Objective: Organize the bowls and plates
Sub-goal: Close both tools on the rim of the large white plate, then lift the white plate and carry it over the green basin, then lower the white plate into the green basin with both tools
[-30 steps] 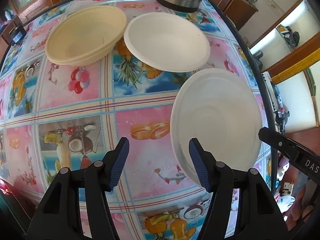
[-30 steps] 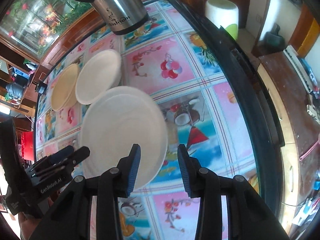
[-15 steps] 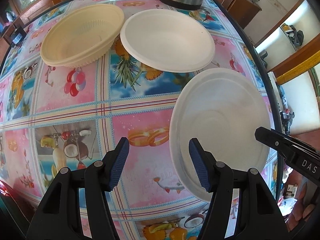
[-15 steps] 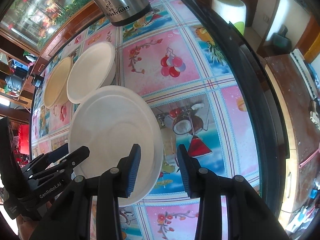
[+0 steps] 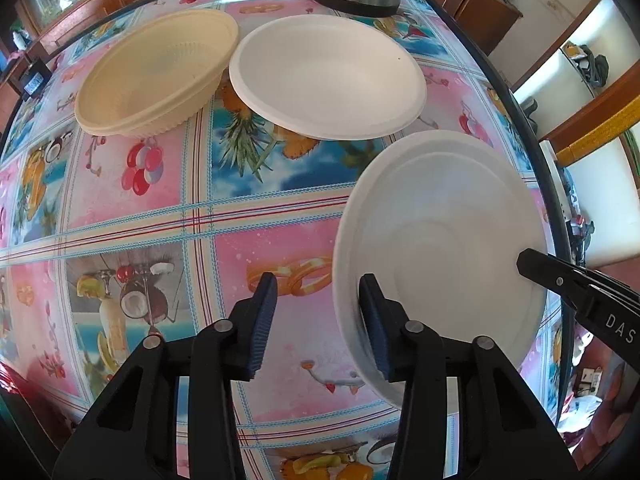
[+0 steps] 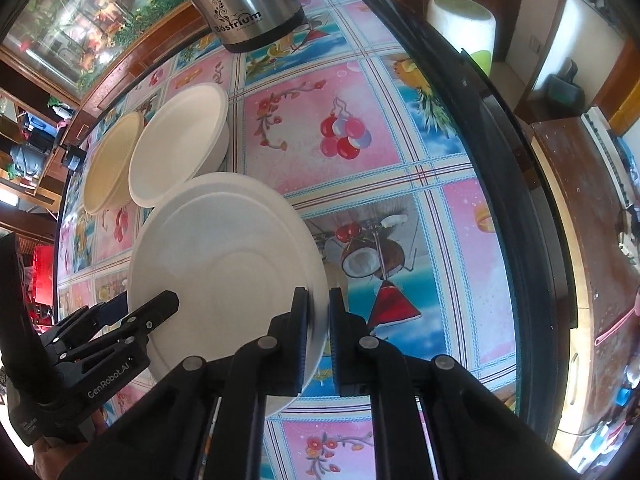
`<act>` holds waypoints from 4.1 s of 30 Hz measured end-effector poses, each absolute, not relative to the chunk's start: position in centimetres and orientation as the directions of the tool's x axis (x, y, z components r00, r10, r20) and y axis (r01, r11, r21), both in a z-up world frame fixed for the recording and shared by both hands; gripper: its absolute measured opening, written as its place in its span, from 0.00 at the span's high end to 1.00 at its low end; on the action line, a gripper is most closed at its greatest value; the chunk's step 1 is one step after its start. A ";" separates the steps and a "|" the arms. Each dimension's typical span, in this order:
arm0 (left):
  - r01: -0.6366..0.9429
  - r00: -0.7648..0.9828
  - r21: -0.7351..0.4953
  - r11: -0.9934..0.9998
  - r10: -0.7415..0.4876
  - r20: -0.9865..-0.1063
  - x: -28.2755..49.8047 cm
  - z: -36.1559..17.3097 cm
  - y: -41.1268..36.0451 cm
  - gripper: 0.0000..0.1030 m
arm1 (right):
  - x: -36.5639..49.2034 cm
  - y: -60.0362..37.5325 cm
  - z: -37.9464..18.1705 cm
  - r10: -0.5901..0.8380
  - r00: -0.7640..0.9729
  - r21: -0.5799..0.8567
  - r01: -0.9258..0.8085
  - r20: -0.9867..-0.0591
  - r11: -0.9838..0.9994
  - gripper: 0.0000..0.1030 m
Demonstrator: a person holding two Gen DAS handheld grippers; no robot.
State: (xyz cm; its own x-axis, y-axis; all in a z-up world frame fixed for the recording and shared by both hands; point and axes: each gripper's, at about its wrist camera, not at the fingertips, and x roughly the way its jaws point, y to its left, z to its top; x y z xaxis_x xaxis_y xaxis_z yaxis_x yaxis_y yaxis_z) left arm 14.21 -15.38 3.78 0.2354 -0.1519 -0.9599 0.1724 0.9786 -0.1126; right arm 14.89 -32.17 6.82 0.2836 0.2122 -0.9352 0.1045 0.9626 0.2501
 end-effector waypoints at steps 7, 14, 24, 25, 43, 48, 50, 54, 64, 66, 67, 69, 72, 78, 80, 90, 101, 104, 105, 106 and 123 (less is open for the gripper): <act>0.178 0.227 -0.118 0.977 -0.158 -0.961 14.1 3.8 -15.5 0.71 | 14.7 -32.1 6.7 0.225 0.280 0.264 0.109 -0.933 0.958 0.93; 0.176 0.221 -0.122 0.977 -0.160 -0.962 14.1 3.7 -15.3 0.75 | 14.5 -31.8 6.7 0.233 0.277 0.271 0.109 -0.932 0.956 0.93; 0.178 0.210 -0.127 0.976 -0.164 -0.964 13.6 3.6 -15.0 0.78 | 14.3 -31.0 6.6 0.244 0.270 0.280 0.104 -0.931 0.954 0.93; 0.179 0.210 -0.125 0.976 -0.162 -0.964 13.5 3.6 -14.9 0.78 | 14.3 -30.9 6.6 0.245 0.270 0.281 0.103 -0.931 0.954 0.93; 0.156 0.210 -0.125 0.980 -0.157 -0.965 11.2 4.2 -12.2 0.80 | 12.5 -28.3 6.6 0.269 0.245 0.294 0.072 -0.932 0.953 0.93; 0.135 0.219 -0.126 0.983 -0.153 -0.964 10.0 4.8 -10.1 0.79 | 11.9 -26.8 6.8 0.278 0.237 0.299 0.054 -0.931 0.953 0.93; 0.126 0.226 -0.125 0.984 -0.151 -0.962 9.7 5.1 -9.3 0.79 | 11.6 -26.0 7.0 0.281 0.237 0.299 0.043 -0.930 0.953 0.93; 0.100 0.243 -0.125 0.987 -0.146 -0.959 8.8 6.0 -7.0 0.79 | 11.2 -24.3 7.4 0.292 0.237 0.305 0.018 -0.927 0.952 0.93; 0.032 0.290 -0.128 0.991 -0.132 -0.948 6.3 8.3 -1.2 0.79 | 9.9 -18.6 9.4 0.313 0.246 0.306 -0.068 -0.917 0.950 0.93; 0.019 0.299 -0.130 0.991 -0.130 -0.945 5.8 8.7 -0.1 0.79 | 9.6 -17.3 9.7 0.316 0.246 0.304 -0.086 -0.916 0.949 0.93; 0.012 0.304 -0.131 0.991 -0.128 -0.944 5.4 8.9 0.6 0.79 | 9.5 -16.7 9.8 0.318 0.246 0.304 -0.094 -0.916 0.948 0.93; -0.001 0.311 -0.134 0.991 -0.127 -0.942 4.8 9.3 1.7 0.79 | 9.1 -15.9 10.2 0.321 0.247 0.304 -0.107 -0.914 0.947 0.93; -0.020 0.321 -0.138 0.990 -0.124 -0.939 4.0 9.7 3.0 0.79 | 8.6 -14.6 10.7 0.322 0.248 0.297 -0.132 -0.914 0.946 0.93; -0.061 0.344 -0.144 0.988 -0.115 -0.932 2.6 10.6 6.0 0.79 | 7.9 -11.9 11.5 0.327 0.251 0.289 -0.176 -0.911 0.941 0.93; -0.075 0.349 -0.147 0.986 -0.112 -0.930 2.1 10.8 6.9 0.79 | 7.6 -10.8 11.6 0.331 0.249 0.288 -0.193 -0.910 0.938 0.93; -0.193 0.380 -0.145 0.970 -0.062 -0.923 -1.5 11.9 14.3 0.79 | 6.1 -3.9 12.6 0.366 0.226 0.291 -0.306 -0.903 0.906 0.93; -0.316 0.380 -0.144 0.938 -0.014 -0.925 -5.3 11.9 20.8 0.79 | 4.2 3.8 12.1 0.390 0.168 0.288 -0.433 -0.905 0.854 0.92; -0.330 0.385 -0.142 0.933 -0.004 -0.923 -6.0 12.1 21.8 0.79 | 3.8 5.2 12.2 0.387 0.163 0.278 -0.458 -0.908 0.844 0.92; -0.335 0.384 -0.139 0.932 0.001 -0.923 -6.2 12.0 22.1 0.79 | 3.6 5.6 12.3 0.385 0.161 0.274 -0.466 -0.909 0.841 0.92; -0.341 0.379 -0.136 0.930 0.004 -0.925 -6.4 11.8 22.5 0.79 | 3.5 6.1 12.2 0.385 0.155 0.273 -0.475 -0.910 0.836 0.91; -0.353 0.317 -0.069 0.933 0.050 -0.947 -8.0 8.1 23.2 0.79 | 2.1 9.3 9.2 0.306 0.118 0.200 -0.532 -0.945 0.823 0.90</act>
